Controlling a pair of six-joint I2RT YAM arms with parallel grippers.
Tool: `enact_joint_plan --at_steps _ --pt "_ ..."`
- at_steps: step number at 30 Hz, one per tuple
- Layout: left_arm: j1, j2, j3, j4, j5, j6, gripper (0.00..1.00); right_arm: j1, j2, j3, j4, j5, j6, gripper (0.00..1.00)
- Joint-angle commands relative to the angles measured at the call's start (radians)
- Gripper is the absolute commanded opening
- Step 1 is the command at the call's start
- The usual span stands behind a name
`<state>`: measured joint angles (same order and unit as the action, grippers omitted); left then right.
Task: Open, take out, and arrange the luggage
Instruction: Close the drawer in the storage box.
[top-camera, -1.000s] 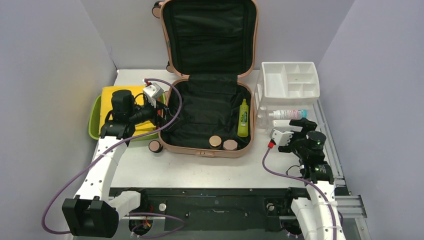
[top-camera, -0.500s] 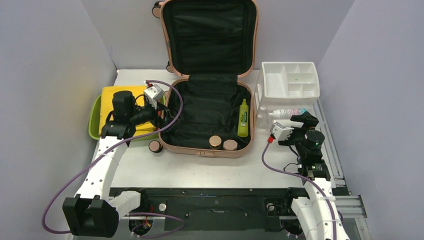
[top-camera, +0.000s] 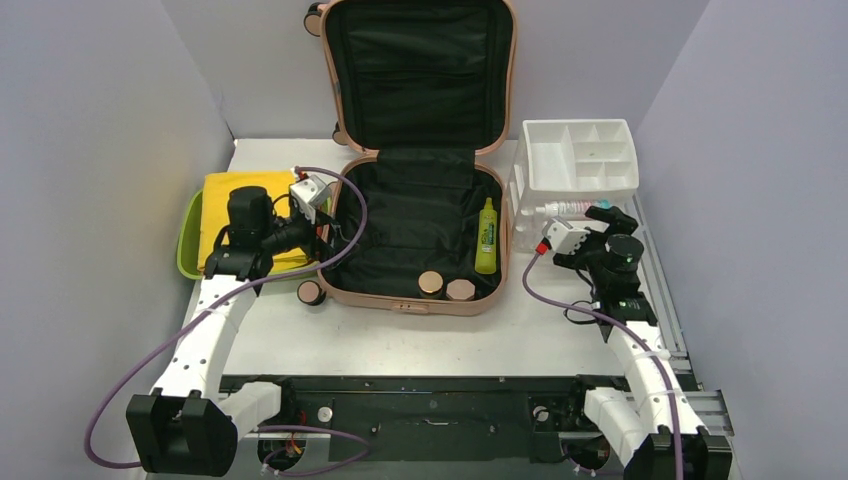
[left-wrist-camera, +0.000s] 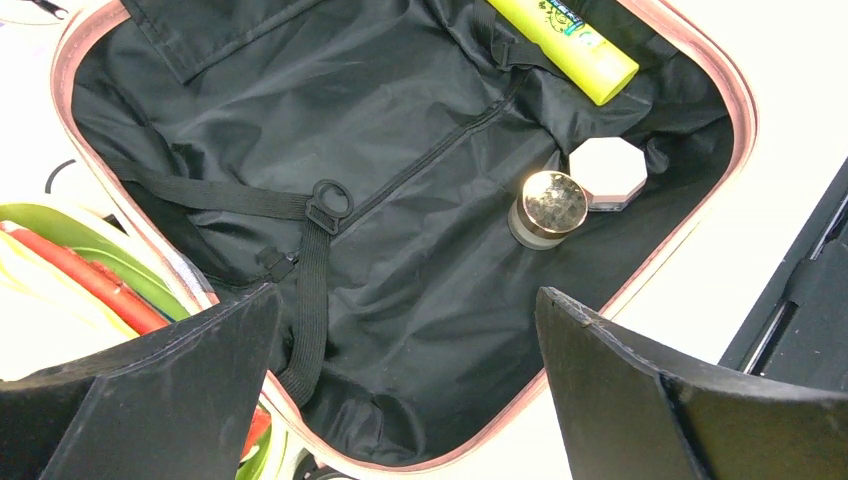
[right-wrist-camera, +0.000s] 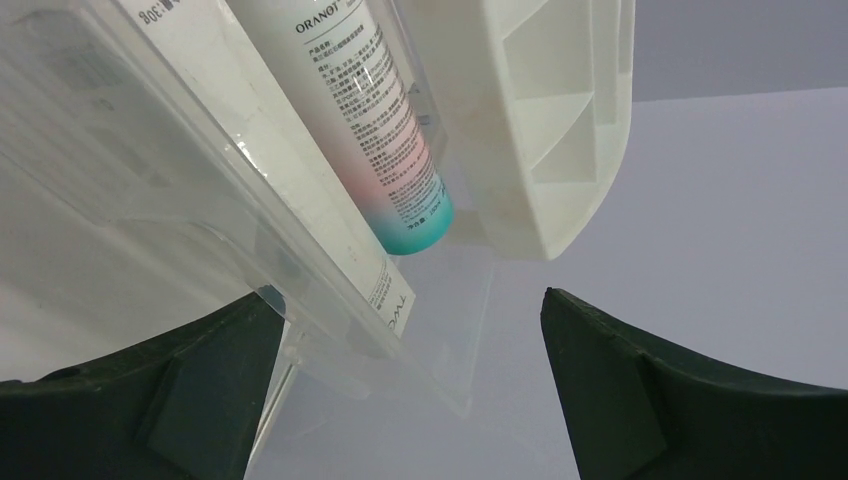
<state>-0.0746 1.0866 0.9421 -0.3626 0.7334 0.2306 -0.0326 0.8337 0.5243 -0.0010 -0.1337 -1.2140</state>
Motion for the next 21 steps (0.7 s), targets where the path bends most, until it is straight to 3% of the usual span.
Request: enact_joint_plan --at_steps 1,16,18,21 --pt "0.009 -0.025 0.001 0.022 0.004 0.030 0.96 0.025 0.039 0.063 0.241 0.048 0.087 0.94" --pt "0.007 0.021 0.015 -0.006 0.009 0.086 0.96 0.068 0.353 0.136 0.538 0.126 -0.087 0.94" --pt "0.007 0.026 0.023 -0.018 0.015 0.102 0.96 0.055 0.365 0.171 0.483 0.069 -0.108 0.93" --pt "0.007 0.041 0.035 -0.032 0.017 0.124 0.96 0.038 0.368 0.292 0.268 -0.017 -0.096 0.89"
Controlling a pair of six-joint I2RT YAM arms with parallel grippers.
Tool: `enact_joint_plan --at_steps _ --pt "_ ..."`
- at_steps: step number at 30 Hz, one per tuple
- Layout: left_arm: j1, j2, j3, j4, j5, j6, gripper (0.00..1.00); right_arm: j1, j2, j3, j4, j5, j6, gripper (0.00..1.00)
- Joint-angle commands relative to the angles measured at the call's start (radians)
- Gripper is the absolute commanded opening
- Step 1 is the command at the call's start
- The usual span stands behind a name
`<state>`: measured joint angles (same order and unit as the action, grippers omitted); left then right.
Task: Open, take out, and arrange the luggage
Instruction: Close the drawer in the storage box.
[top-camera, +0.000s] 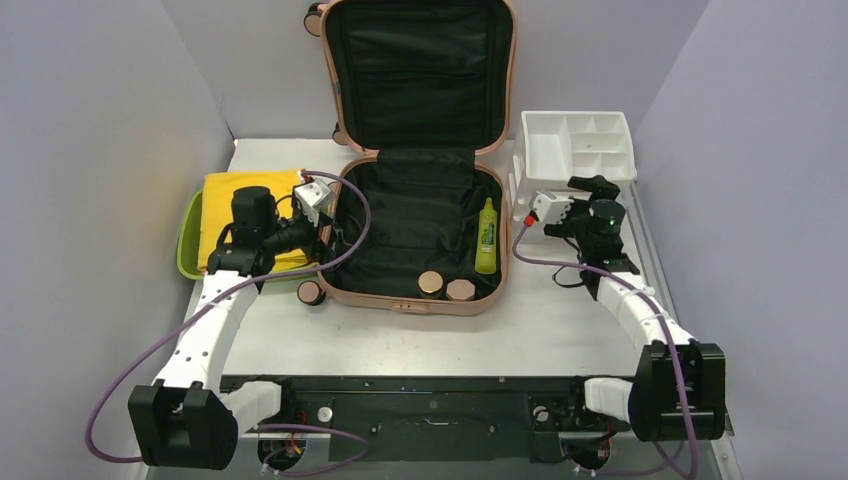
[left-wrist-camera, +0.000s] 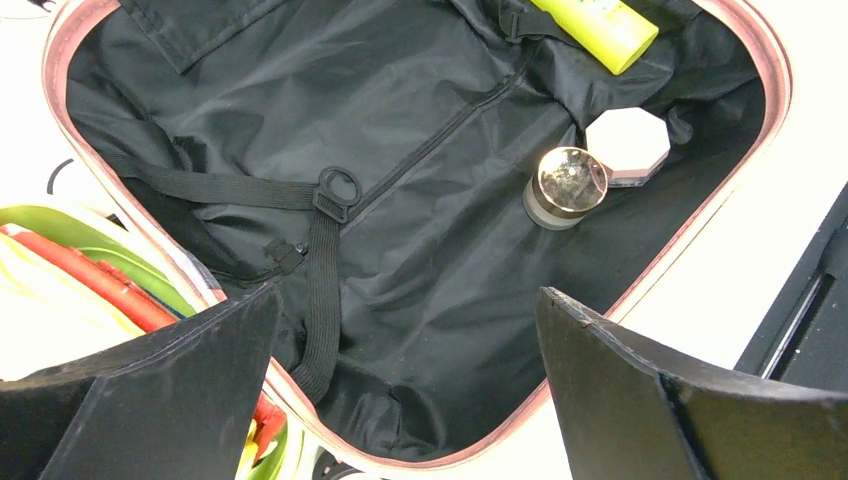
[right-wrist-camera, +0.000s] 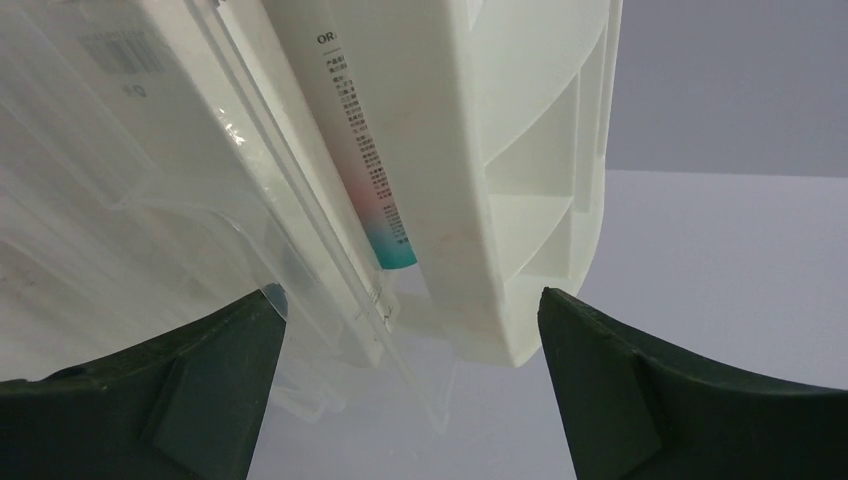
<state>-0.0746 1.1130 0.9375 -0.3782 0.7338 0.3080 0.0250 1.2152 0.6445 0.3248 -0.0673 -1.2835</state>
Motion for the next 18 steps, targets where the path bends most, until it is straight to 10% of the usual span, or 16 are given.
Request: enact_joint_plan --at_steps 1,18 --pt "0.007 0.018 0.039 -0.020 0.017 0.049 0.96 -0.020 0.003 0.195 -0.110 -0.085 -0.018 0.88" --pt "-0.003 -0.008 0.024 0.008 0.048 0.048 0.96 -0.022 0.157 0.369 -0.314 -0.018 -0.087 0.88"
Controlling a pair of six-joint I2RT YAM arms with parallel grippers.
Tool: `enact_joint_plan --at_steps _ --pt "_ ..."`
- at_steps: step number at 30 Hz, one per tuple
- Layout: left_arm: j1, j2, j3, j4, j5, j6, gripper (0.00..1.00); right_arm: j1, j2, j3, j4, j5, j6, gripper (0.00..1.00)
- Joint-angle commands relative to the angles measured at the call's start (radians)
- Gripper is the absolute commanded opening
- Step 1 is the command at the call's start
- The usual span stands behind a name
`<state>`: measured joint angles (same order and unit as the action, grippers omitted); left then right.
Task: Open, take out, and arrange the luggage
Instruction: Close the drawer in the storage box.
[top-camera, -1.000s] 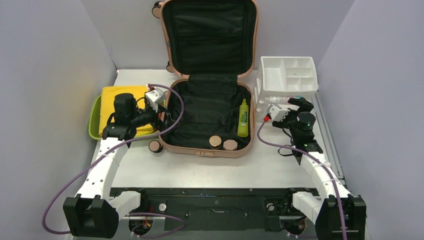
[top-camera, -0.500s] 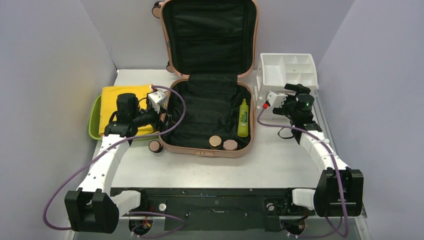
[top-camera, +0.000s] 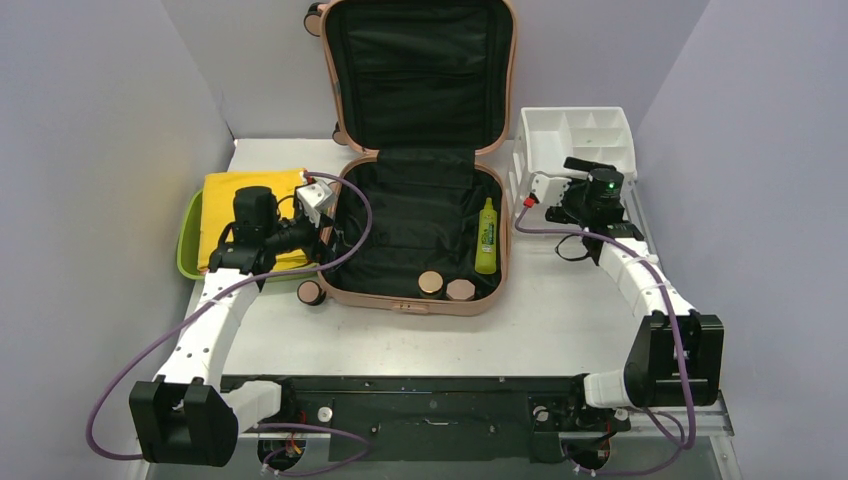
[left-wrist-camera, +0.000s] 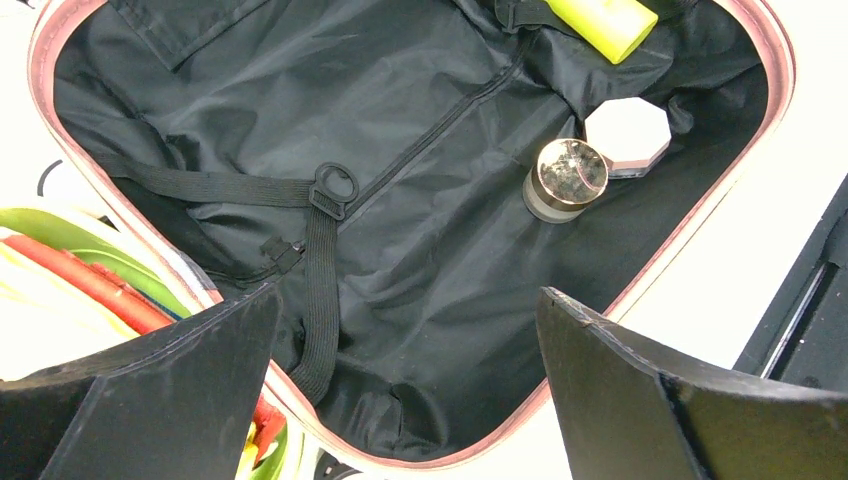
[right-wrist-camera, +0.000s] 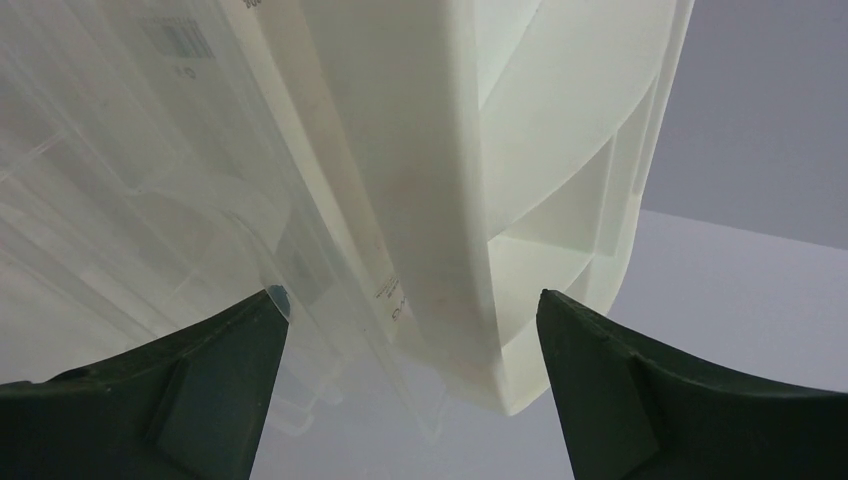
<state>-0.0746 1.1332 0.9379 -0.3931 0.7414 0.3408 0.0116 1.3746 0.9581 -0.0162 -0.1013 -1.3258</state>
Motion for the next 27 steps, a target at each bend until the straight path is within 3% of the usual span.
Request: enact_joint_plan --at_steps 1,3,6,12,16,21,27 --pt "-0.005 -0.028 0.026 0.025 0.043 0.016 0.96 -0.007 0.010 0.036 0.093 0.065 -0.053 0.88" --pt "-0.010 -0.026 0.035 0.030 0.044 0.020 0.96 -0.002 0.032 0.006 0.210 0.153 -0.063 0.89" --pt "-0.019 -0.023 0.044 0.029 0.039 0.031 0.96 -0.008 0.025 -0.005 0.241 0.158 -0.053 0.89" --pt "-0.030 -0.028 0.047 0.032 0.044 0.040 0.96 -0.104 -0.126 0.044 -0.142 -0.113 -0.006 0.91" --pt "-0.039 -0.034 0.048 0.053 0.048 0.029 0.96 -0.152 -0.206 0.044 -0.278 -0.261 -0.010 0.91" --pt "-0.052 -0.017 0.070 0.051 0.047 0.029 0.96 -0.192 -0.228 0.025 -0.260 -0.315 0.047 0.91" --pt "-0.057 -0.016 0.072 0.052 0.047 0.036 0.96 -0.205 -0.166 -0.013 -0.043 -0.276 0.167 0.92"
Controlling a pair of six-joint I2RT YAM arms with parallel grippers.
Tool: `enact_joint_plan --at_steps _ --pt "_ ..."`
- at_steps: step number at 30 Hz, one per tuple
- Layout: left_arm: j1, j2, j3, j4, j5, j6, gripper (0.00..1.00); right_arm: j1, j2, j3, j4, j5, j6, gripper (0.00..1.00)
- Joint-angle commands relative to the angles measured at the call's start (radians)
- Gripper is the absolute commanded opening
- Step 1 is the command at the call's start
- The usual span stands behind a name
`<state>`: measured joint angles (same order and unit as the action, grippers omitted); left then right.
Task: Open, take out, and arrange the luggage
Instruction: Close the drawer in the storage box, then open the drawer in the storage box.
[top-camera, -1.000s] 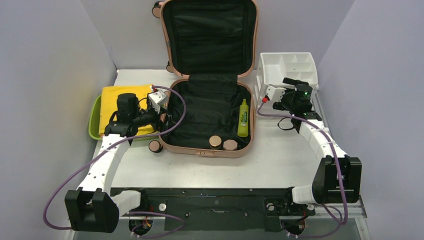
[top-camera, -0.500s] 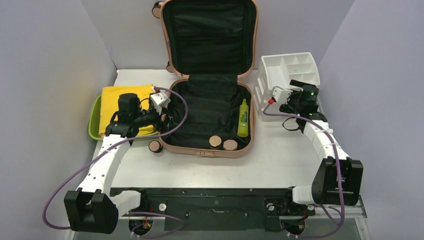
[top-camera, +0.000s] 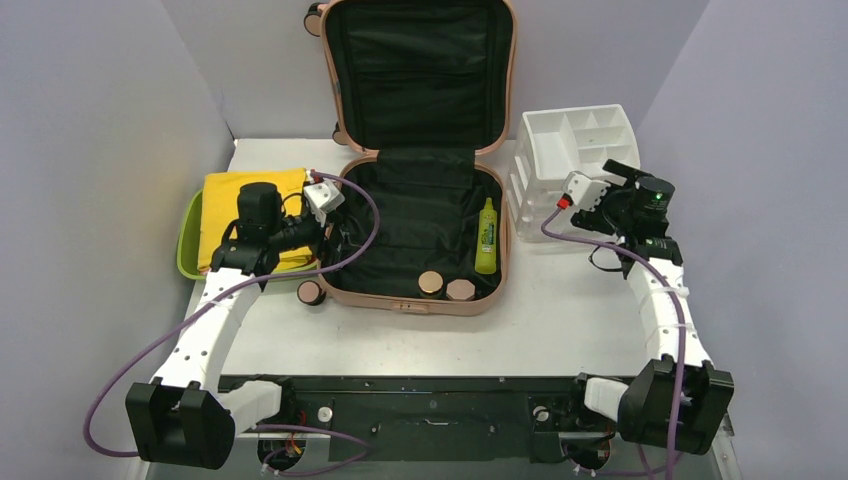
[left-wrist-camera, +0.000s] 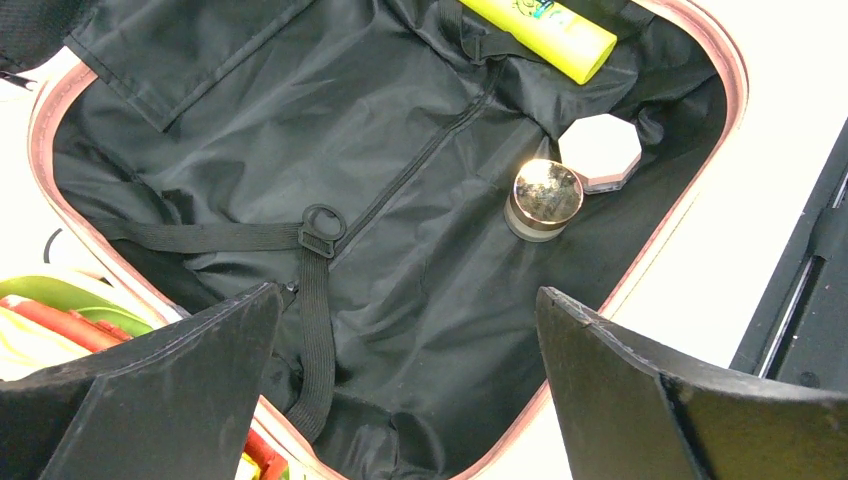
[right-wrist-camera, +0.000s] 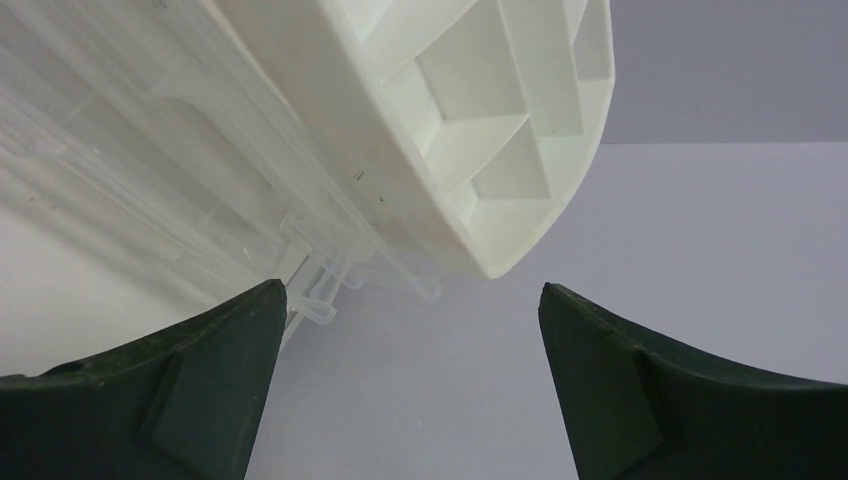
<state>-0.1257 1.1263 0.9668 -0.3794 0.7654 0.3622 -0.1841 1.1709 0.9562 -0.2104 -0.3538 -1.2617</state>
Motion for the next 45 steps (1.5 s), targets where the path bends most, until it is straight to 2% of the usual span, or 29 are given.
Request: enact_joint_plan --at_steps 1,7,10,14,17,24,26,29,30,35,40,45 --pt "-0.006 -0.011 0.039 0.037 0.023 0.017 0.96 -0.009 0.062 -0.002 0.165 -0.018 0.112 0.92" --pt "-0.007 -0.014 0.018 0.041 0.015 0.025 0.96 -0.001 0.187 0.058 0.366 0.041 0.224 0.92" --pt "-0.008 -0.011 0.018 0.036 0.008 0.027 0.96 0.024 0.259 0.085 0.470 0.119 0.243 0.92" --pt "-0.009 -0.014 0.022 0.029 0.003 0.030 0.96 0.058 0.282 0.059 0.637 0.211 0.278 0.92" --pt "-0.009 -0.018 0.022 0.028 0.002 0.030 0.96 0.075 0.261 0.046 0.678 0.231 0.301 0.93" --pt "-0.008 -0.042 0.019 0.023 0.017 0.033 0.96 0.047 0.157 0.035 0.477 0.172 0.304 0.93" --pt "-0.011 -0.049 0.018 0.017 0.020 0.036 0.96 0.032 0.111 0.047 0.351 0.131 0.313 0.93" --pt "-0.024 -0.047 0.024 -0.012 0.004 0.050 0.96 0.013 0.039 0.107 0.048 0.019 0.301 0.93" --pt "-0.033 -0.040 0.028 -0.020 -0.007 0.066 0.96 0.013 0.025 0.117 -0.005 0.005 0.297 0.93" --pt "-0.189 0.016 0.055 -0.066 -0.204 0.124 0.96 0.012 -0.070 0.155 -0.303 -0.116 0.249 0.93" --pt "-0.318 0.155 0.149 -0.104 -0.270 0.172 0.96 0.015 -0.080 0.198 -0.429 -0.166 0.181 0.94" --pt "-0.380 0.351 0.318 -0.226 -0.270 0.278 0.96 0.024 0.047 0.336 -0.568 -0.167 0.158 0.95"
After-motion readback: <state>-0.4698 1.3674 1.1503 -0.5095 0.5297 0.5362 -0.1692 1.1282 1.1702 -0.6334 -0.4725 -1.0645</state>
